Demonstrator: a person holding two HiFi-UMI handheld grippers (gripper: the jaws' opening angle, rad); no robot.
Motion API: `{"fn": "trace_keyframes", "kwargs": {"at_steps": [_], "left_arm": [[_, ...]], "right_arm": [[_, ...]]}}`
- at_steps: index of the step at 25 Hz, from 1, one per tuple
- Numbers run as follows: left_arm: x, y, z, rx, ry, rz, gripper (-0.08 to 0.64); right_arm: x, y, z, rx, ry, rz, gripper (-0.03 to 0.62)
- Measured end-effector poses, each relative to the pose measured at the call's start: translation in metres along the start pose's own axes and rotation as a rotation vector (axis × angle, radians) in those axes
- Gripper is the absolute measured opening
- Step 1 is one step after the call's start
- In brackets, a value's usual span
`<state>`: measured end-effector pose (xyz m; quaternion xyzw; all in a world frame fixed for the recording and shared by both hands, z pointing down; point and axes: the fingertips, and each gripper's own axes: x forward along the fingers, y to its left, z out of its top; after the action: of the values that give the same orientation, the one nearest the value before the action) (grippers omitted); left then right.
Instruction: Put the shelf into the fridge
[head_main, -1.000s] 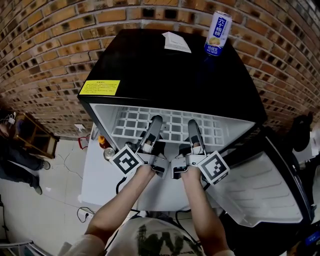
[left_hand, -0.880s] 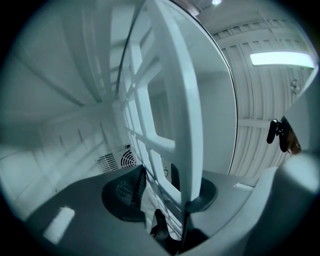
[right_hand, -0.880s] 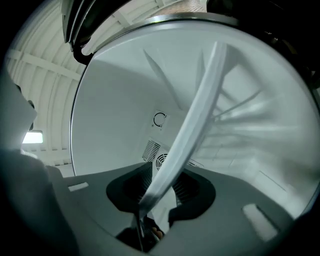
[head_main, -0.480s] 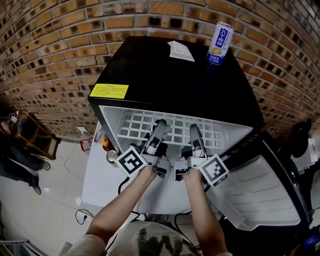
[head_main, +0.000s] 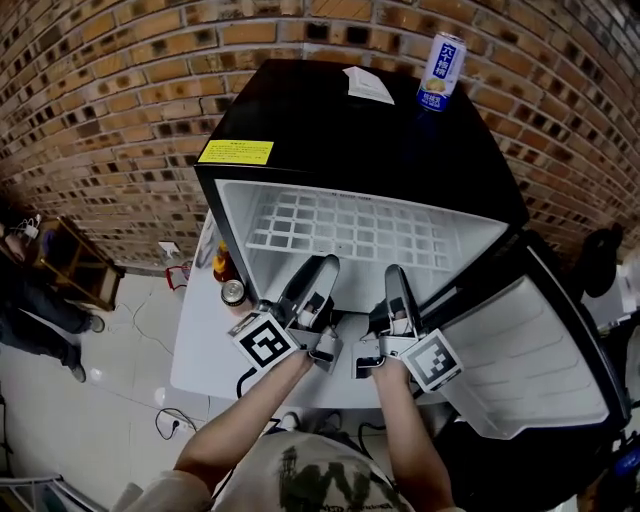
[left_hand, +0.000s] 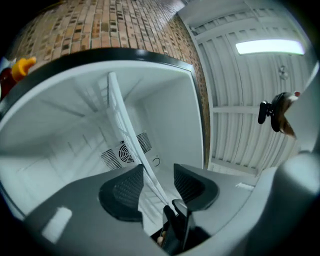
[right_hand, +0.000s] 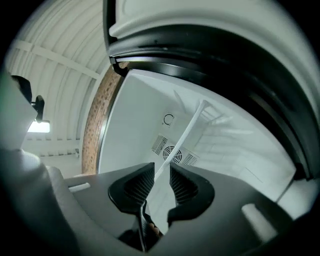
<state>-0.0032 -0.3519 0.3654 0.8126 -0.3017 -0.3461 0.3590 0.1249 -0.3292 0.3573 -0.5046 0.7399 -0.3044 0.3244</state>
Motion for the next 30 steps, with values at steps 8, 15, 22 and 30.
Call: {"fn": "trace_keyframes", "kwargs": {"at_steps": [8, 15, 22, 30], "left_arm": [[-0.056, -0.046, -0.008, 0.3, 0.081, -0.008, 0.057], [-0.088, -0.076, -0.02, 0.46, 0.163, -0.048, 0.017], [-0.117, -0.099, -0.03, 0.546, 0.195, -0.062, 0.0], [-0.148, -0.146, -0.053, 0.758, 0.18, -0.044, 0.0]], "right_arm": [[-0.05, 0.05, -0.038, -0.207, 0.051, 0.021, 0.02], [-0.082, 0.092, -0.062, -0.449, 0.089, 0.031, 0.012], [-0.11, 0.126, -0.074, -0.62, 0.102, 0.064, 0.009], [-0.156, 0.152, -0.077, -0.756, 0.107, 0.094, 0.006]]}}
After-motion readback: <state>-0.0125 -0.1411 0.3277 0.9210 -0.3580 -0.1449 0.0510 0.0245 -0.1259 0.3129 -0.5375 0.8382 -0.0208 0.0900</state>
